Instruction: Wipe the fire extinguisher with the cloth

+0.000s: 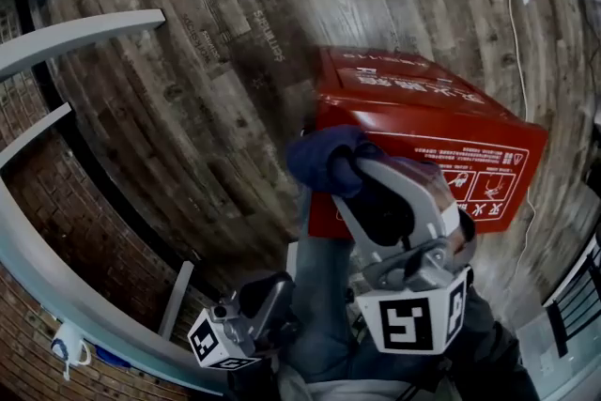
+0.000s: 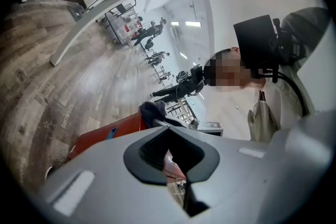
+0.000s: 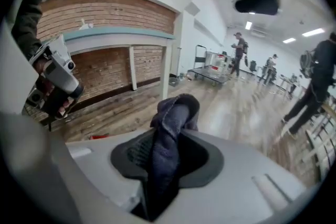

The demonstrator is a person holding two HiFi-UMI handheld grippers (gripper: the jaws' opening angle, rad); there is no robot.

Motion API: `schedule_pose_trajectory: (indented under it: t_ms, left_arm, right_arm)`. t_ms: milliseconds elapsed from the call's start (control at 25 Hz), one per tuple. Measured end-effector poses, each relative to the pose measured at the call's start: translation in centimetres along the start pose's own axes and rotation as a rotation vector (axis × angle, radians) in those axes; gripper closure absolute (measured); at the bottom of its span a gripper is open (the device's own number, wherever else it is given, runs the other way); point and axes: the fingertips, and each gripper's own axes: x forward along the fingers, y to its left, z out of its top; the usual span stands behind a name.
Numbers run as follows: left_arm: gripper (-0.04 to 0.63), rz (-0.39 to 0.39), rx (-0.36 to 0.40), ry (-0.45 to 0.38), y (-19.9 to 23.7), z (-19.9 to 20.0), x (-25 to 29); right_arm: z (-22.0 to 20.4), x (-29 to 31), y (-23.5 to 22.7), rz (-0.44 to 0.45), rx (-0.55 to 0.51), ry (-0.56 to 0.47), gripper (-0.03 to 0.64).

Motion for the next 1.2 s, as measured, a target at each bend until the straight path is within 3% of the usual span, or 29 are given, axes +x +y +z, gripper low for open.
schedule_pose_trajectory:
  t_ms: [80,200,280,320,400,560,640,720,800,960,1080,1200]
  left_arm:
    - [0.592,-0.003,-0.002,-0.006,0.2,0.1,-0.1]
    - [0.592,0.007,-0.009,-0.013,0.9,0.3,-0.5]
    - [0.592,0.015,-0.011,-0.022,1.4,0.5,-0.8]
    - [0.592,0.015,-0.01,-0.027,1.5,0.6,-0.9]
    - [0.592,0.009,-0.005,-0.031,1.7,0.9,-0.9]
    - [0.592,0.004,0.002,-0.029,1.6,1.3,-0.8]
    - [0.592,0.0,0.004,-0.033,1.5,1.3,-0.9]
    - [0.592,0.0,0.004,-0.04,1.3,1.3,-0.9]
    - [0.592,0.0,0.002,-0.044,1.2,1.2,-1.0]
    - [0.592,0.009,-0.01,-0.054,1.1,1.0,-0.9]
    - [0.592,0.011,-0.021,-0.054,1.1,0.8,-0.6]
    - [0.592,0.007,-0.027,-0.052,1.1,0.7,0.2]
  right_arm:
    - [-4.0,-3.3,-4.0,-0.112,0.057,0.066,0.503]
    - [-12.9,-10.0,-10.7,-0.384,0.367,0.241,0.505]
    - [-14.2,-11.4,-14.0,-0.406,0.483,0.221,0.504]
    - [-14.2,-11.3,-14.9,-0.361,0.491,0.213,0.504]
    - [-12.9,-9.4,-15.6,-0.165,0.42,0.225,0.505]
    - [-10.7,-4.4,-13.5,0.414,0.274,0.259,0.509]
    - [-9.5,-1.5,-11.9,0.652,0.297,0.258,0.515]
    - [-7.7,2.1,-10.5,0.794,0.335,0.252,0.515]
    - [-6.1,5.6,-8.7,0.87,0.321,0.255,0.515]
    - [-6.0,8.6,-5.8,0.941,0.259,0.294,0.525]
    - [-7.8,7.1,-6.6,0.932,0.321,0.29,0.525]
    - [-12.0,4.0,-8.8,0.895,0.387,0.357,0.525]
